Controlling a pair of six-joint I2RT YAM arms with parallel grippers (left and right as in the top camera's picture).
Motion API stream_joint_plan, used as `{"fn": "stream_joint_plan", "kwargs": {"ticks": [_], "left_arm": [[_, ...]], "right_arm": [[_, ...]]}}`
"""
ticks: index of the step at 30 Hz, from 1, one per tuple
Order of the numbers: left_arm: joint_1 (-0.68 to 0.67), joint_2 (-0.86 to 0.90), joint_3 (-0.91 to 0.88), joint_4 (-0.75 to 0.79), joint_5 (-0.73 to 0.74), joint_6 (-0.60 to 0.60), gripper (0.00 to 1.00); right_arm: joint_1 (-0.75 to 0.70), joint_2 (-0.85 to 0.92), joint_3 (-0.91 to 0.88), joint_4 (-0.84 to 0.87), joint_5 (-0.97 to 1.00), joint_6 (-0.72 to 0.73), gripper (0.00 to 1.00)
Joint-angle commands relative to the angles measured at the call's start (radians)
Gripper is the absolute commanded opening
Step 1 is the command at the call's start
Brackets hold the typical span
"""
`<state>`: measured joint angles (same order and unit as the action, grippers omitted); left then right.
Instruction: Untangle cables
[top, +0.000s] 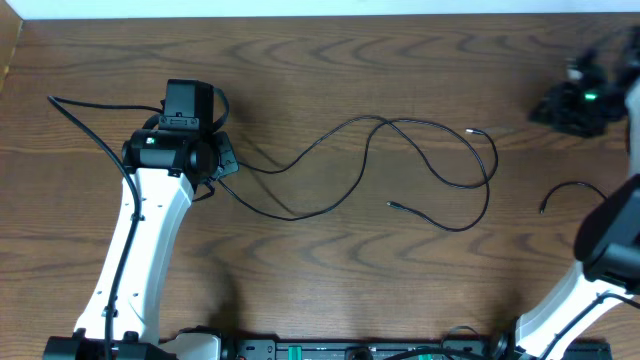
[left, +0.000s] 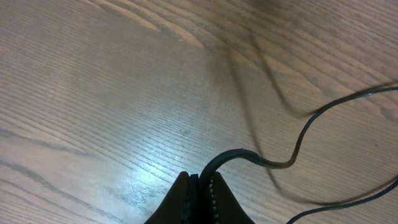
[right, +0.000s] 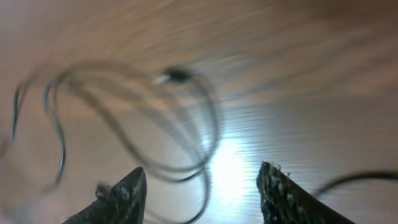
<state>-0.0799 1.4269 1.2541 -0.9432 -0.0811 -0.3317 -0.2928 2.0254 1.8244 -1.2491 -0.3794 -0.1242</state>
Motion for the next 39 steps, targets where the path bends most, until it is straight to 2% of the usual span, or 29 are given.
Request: {"fn": "stream_joint_plan", "kwargs": {"ticks": [1,8,10,11,14,18,20,22,28,32,36,39], "left_arm": [[-0.001,0.004,-0.001,-0.006,-0.006,0.017,0.08],[-0.001,0.004,-0.001,0.004,-0.006,0.017,0.07],[-0.001,0.004,-0.001,0.008,-0.005,0.017,0.07],[-0.001,0.004,-0.001,0.010,-0.005,0.017,0.07],[-0.001,0.003,-0.001,0.031,0.037,0.017,0.07],[-0.001,-0.005,-0.001,0.134,0.247,0.017,0.07],[-0.001,-0.006,-0.001,0.184,0.306,0.016,0.08],[-0.001,-0.006,-0.001,0.206,0.317,0.012,0.08],[-0.001,-0.006,-0.001,0.186,0.317,0.013,0.08],[-0.001,-0.005,-0.001,0.150,0.312,0.013,0.07],[-0.001,-0.005,-0.001,0.093,0.267,0.014,0.07],[-0.001,-0.005,-0.001,0.080,0.264,0.018,0.07]], "right_arm": [[0.103,-0.027,0.010,-0.050,-0.013,-0.139,0.57],[0.317,-0.027,-0.029,-0.042,0.008,-0.190,0.63],[0.382,-0.027,-0.061,0.011,0.015,-0.177,0.72],[0.408,-0.027,-0.081,0.042,0.015,-0.153,0.73],[0.500,-0.027,-0.163,0.153,0.014,0.024,0.75],[0.612,-0.027,-0.290,0.329,0.005,0.356,0.75],[0.654,-0.027,-0.332,0.402,0.013,0.432,0.74],[0.692,-0.027,-0.363,0.449,0.069,0.512,0.72],[0.796,-0.027,-0.445,0.576,0.436,0.740,0.71],[0.840,-0.027,-0.492,0.745,0.570,0.744,0.72],[0.843,-0.027,-0.497,0.850,0.555,0.731,0.70],[0.823,-0.027,-0.451,0.852,0.442,0.497,0.67]]}}
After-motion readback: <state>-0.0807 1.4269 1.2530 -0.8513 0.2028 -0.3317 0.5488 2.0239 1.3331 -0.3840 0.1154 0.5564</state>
